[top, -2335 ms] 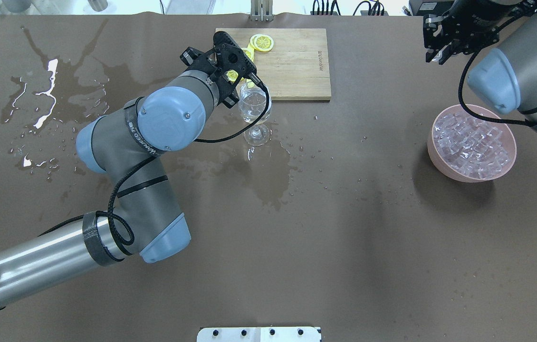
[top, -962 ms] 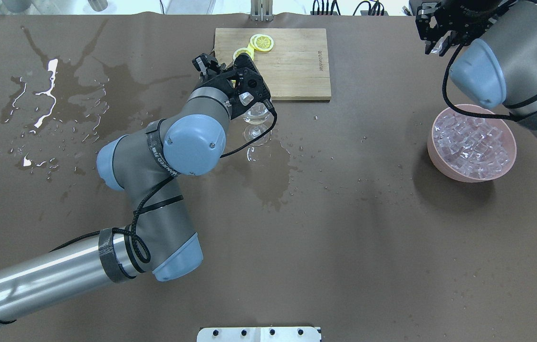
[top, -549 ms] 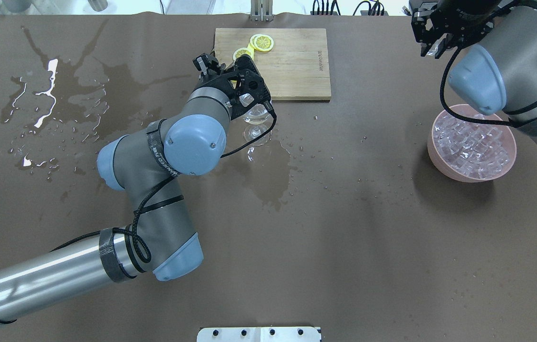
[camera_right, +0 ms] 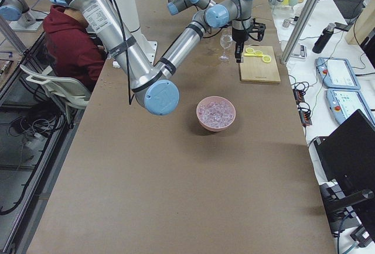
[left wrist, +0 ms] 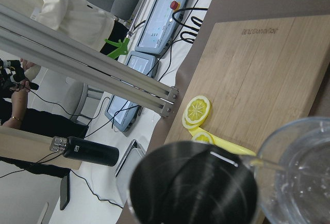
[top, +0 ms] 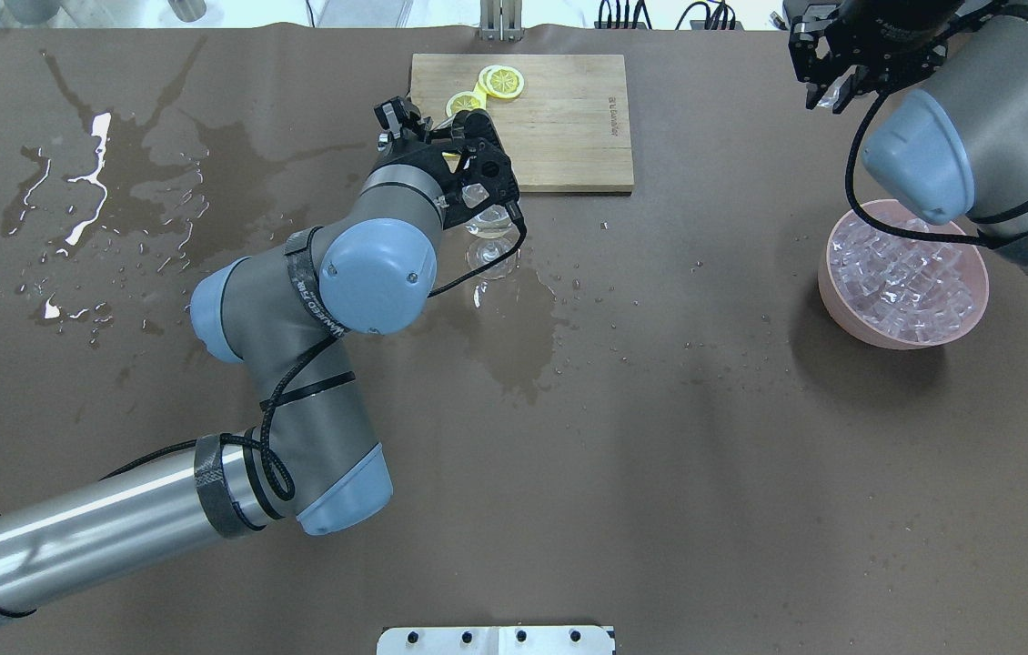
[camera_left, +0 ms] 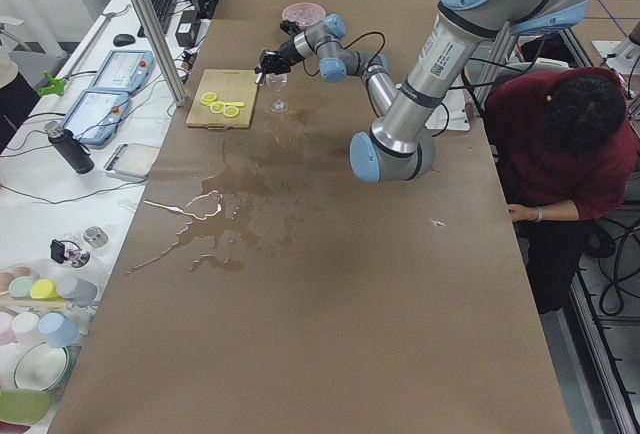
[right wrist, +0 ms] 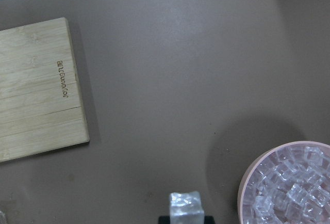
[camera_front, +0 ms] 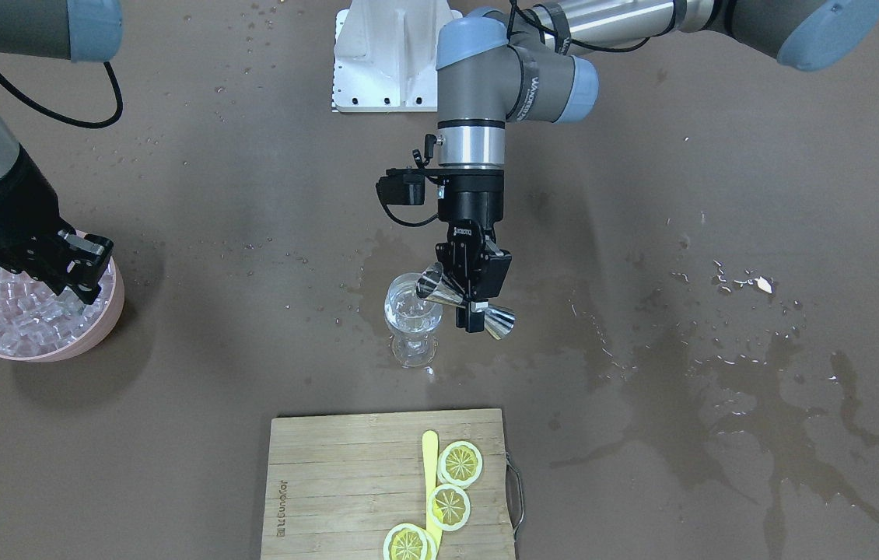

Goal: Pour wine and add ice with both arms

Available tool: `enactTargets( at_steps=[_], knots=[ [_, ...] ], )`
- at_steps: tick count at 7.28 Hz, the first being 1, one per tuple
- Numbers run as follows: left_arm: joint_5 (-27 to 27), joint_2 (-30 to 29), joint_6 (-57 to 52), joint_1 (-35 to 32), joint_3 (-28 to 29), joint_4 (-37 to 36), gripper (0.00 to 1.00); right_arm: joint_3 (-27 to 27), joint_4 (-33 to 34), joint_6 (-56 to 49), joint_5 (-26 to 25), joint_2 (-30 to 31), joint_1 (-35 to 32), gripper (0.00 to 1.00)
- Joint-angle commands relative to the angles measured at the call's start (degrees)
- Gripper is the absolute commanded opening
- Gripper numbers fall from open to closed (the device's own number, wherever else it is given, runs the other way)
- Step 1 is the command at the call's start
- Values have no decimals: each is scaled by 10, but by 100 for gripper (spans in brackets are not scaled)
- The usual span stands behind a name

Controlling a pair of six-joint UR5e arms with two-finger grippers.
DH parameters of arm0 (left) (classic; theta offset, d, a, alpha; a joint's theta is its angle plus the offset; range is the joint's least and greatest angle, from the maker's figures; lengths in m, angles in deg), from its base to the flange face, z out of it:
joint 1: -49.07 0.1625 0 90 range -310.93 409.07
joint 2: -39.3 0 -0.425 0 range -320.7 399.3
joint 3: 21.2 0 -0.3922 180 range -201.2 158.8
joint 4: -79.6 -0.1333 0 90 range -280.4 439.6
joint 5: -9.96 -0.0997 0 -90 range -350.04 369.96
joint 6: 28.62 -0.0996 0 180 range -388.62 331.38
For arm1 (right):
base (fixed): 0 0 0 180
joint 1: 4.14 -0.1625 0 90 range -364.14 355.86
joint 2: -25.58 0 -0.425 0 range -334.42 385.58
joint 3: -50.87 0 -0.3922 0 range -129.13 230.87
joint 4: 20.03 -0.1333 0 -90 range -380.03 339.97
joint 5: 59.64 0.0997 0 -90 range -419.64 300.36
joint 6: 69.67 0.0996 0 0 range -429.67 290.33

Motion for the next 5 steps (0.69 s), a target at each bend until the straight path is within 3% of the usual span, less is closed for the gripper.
enactTargets(
  at_steps=[1, 5],
  knots=[
    [-11, 0, -13, -1, 1, 0, 0, -1, 0, 0, 0, 5, -1, 4],
    [-36, 1, -51, -1, 3, 0, 0, 0, 0, 0, 0, 3, -4, 4]
  ],
)
